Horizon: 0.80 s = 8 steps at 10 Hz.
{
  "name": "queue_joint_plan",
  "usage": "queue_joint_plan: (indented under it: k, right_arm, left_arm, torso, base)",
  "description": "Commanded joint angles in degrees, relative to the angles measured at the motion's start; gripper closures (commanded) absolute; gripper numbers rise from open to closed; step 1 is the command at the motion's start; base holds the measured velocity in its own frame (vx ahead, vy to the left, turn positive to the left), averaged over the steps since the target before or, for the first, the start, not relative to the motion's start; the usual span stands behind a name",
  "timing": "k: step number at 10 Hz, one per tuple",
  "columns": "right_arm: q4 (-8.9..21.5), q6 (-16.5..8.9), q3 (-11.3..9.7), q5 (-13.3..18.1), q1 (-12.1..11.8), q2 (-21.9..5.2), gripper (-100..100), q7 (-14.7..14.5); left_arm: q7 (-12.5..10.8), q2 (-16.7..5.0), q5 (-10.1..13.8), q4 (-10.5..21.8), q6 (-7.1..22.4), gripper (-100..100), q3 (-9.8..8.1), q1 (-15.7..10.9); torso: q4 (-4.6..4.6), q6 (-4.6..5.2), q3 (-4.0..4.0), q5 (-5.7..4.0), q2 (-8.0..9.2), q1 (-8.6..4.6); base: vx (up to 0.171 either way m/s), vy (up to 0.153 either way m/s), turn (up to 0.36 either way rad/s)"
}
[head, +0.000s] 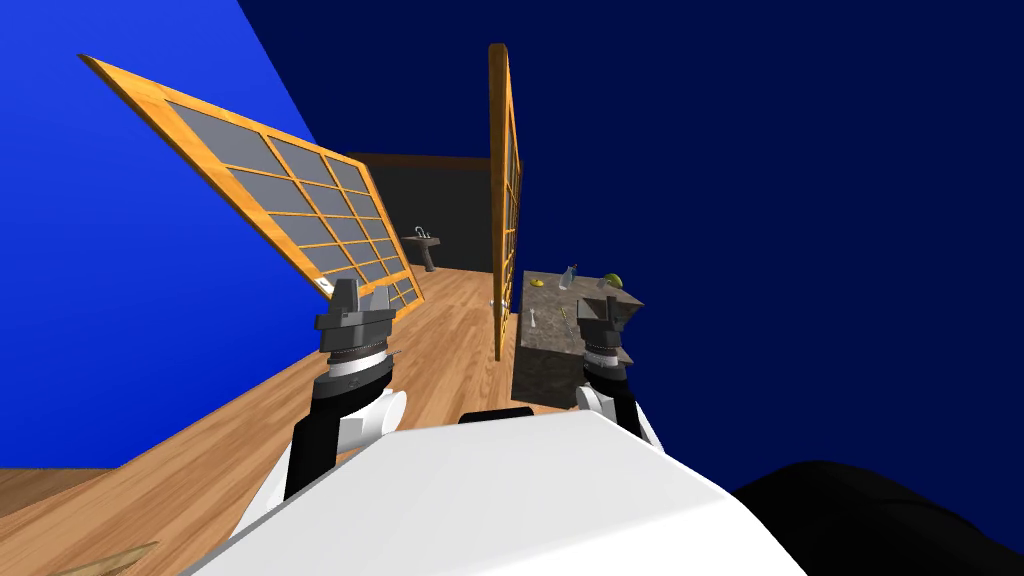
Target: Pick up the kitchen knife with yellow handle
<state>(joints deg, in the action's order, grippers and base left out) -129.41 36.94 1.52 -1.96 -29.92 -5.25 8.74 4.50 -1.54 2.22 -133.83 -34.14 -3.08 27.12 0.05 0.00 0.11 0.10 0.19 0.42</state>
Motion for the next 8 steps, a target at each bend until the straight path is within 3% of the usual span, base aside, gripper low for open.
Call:
queue_joint_plan:
  k: [1, 4, 5, 7, 8]
  right_arm:
    - [0.7, 0.4, -0.9, -0.5, -1.2, -2.9, -100, -0.3]
    - [2.6, 1.0, -2.7, -1.6, -3.3, -7.5, -100, -0.9]
    - [2.6, 1.0, -2.7, -1.6, -3.3, -7.7, -100, -0.9]
    - [5.1, 1.6, -4.7, -2.8, -5.7, -11.6, -100, -1.7]
    - [5.1, 1.6, -4.7, -2.8, -5.7, -12.9, -100, -1.7]
  left_arm:
    - [0.0, 0.0, 0.0, 0.0, 0.0, 0, 0.0, 0.0]
    - [0.0, 0.0, 0.0, 0.0, 0.0, 0, 0.0, 0.0]
    - [0.0, 0.0, 0.0, 0.0, 0.0, 0, 0.0, 0.0]
    - [0.0, 0.0, 0.0, 0.0, 0.0, 0, 0.0, 0.0]
    - [0.0, 0.0, 0.0, 0.0, 0.0, 0, 0.01, 0.0]
  torso:
    - [0.0, 0.0, 0.0, 0.0, 0.0, 0.0]
    - [-0.01, 0.0, -0.02, 0.0, -0.04, -0.03]
    - [0.0, 0.0, 0.01, -0.01, 0.04, -0.01]
    - [-0.01, -0.01, -0.03, -0.01, -0.05, 0.0]
    - [0.01, 0.0, 0.04, 0.03, 0.09, 0.21]
  base:
    - [-0.044, 0.095, 0.036]
    - [-0.047, 0.115, 0.036]
    - [-0.044, 0.101, 0.017]
    - [-0.054, 0.148, 0.067]
    - [-0.068, 0.153, 0.006]
